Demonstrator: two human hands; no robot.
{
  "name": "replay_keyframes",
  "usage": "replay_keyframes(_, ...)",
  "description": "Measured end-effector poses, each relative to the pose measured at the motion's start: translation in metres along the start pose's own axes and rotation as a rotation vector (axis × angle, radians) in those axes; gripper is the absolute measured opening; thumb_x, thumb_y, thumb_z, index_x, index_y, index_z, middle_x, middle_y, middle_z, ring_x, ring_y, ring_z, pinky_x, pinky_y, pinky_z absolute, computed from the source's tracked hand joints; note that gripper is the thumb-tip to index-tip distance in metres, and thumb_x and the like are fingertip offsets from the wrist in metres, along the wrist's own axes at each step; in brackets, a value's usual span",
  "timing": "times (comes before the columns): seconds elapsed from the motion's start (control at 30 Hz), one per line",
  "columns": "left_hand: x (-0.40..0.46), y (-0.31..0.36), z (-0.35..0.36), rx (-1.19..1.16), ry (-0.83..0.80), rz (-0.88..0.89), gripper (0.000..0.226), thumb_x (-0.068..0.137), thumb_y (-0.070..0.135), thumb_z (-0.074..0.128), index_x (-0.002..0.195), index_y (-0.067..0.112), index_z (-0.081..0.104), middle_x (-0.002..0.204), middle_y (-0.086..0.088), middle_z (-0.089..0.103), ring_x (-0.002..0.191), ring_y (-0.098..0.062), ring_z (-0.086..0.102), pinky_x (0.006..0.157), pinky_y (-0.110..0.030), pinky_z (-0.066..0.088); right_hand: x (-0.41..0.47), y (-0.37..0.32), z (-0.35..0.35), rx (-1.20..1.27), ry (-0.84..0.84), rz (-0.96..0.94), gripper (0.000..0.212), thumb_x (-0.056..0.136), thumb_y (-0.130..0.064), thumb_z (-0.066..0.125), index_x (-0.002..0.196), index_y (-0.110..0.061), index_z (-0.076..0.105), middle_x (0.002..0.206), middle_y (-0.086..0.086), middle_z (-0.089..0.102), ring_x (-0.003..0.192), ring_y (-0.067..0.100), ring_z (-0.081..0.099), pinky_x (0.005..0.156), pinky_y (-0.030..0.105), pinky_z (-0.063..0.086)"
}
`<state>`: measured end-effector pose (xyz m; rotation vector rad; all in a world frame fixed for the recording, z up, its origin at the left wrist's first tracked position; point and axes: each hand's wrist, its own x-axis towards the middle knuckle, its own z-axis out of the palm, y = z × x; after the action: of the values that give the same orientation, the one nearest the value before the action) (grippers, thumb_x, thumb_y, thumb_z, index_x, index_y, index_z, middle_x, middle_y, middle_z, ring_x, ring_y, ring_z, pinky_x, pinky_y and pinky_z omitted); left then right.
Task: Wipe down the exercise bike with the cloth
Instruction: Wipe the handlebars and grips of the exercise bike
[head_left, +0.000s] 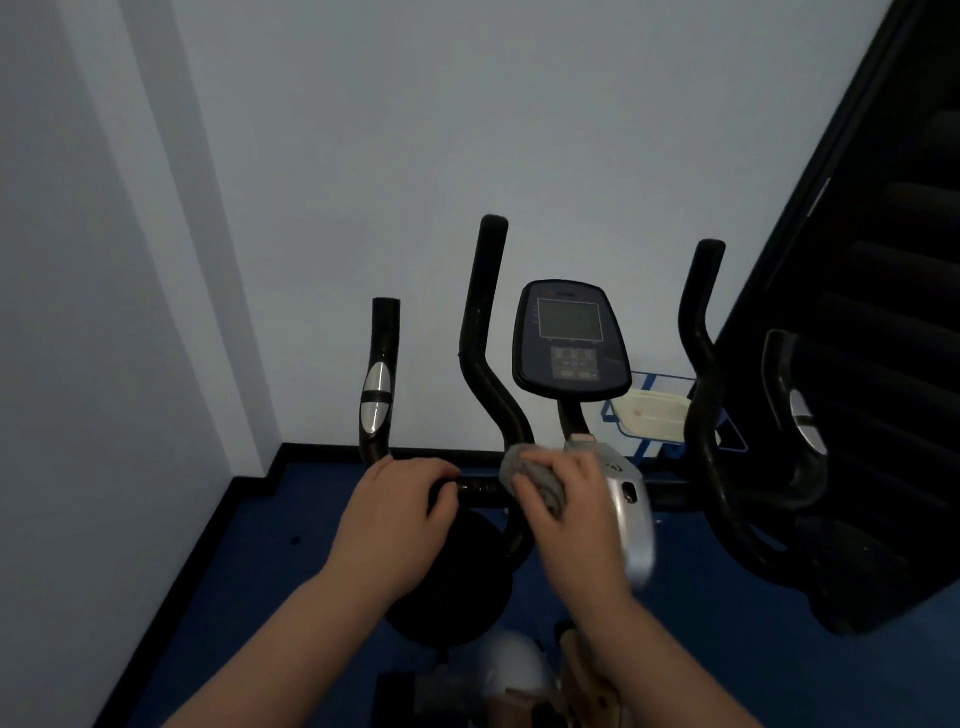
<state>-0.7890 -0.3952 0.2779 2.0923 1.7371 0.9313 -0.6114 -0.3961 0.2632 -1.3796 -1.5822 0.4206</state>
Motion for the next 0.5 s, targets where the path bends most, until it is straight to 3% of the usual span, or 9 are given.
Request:
replay_keyframes(0.13,-0.001,-0.002,0.000,0.002,-0.007,-0.001,0.028,0.096,0.031,0.048,0.119,0.030,0.064,0.104,0.017,0.064,0.103,-0.008,0.050,0.096,-0.029,0.042,-0.058,0.012,0.000,0.057,-0.007,-0.039,0.021,0.084,-0.022,0.070,0.100,-0.035,0.066,0.103,-0.020,0.048,0.096,0.001,0.055,0.078,0.008,0.043)
replay_keyframes(0.23,0.000,-0.001,0.000,0.020,-0.011,-0.001,0.028,0.096,0.032,0.048,0.119,0.031,0.064,0.107,0.016,0.065,0.104,-0.008,0.050,0.096,-0.030,0.042,-0.033,0.008,-0.011,0.078,-0.125,-0.049,0.017,0.086,-0.021,0.069,0.096,-0.034,0.068,0.099,-0.021,0.048,0.093,0.000,0.055,0.076,0.010,0.044)
replay_keyframes(0.33,0.001,-0.002,0.001,0.024,-0.020,-0.006,0.028,0.096,0.031,0.049,0.119,0.029,0.065,0.107,0.014,0.066,0.103,-0.009,0.052,0.095,-0.033,0.044,-0.007,-0.003,-0.014,0.017,-0.132,-0.066,0.016,0.088,-0.020,0.068,0.098,-0.032,0.067,0.100,-0.016,0.049,0.093,-0.002,0.052,0.078,0.013,0.045)
replay_keyframes(0.5,0.001,-0.002,0.000,0.015,-0.010,-0.005,0.027,0.096,0.028,0.050,0.119,0.027,0.065,0.110,0.012,0.066,0.105,-0.011,0.053,0.099,-0.033,0.041,-0.058,0.004,-0.005,0.083,-0.119,-0.038,0.021,0.087,-0.029,0.065,0.106,-0.038,0.066,0.102,-0.018,0.044,0.093,0.004,0.057,0.078,0.014,0.047)
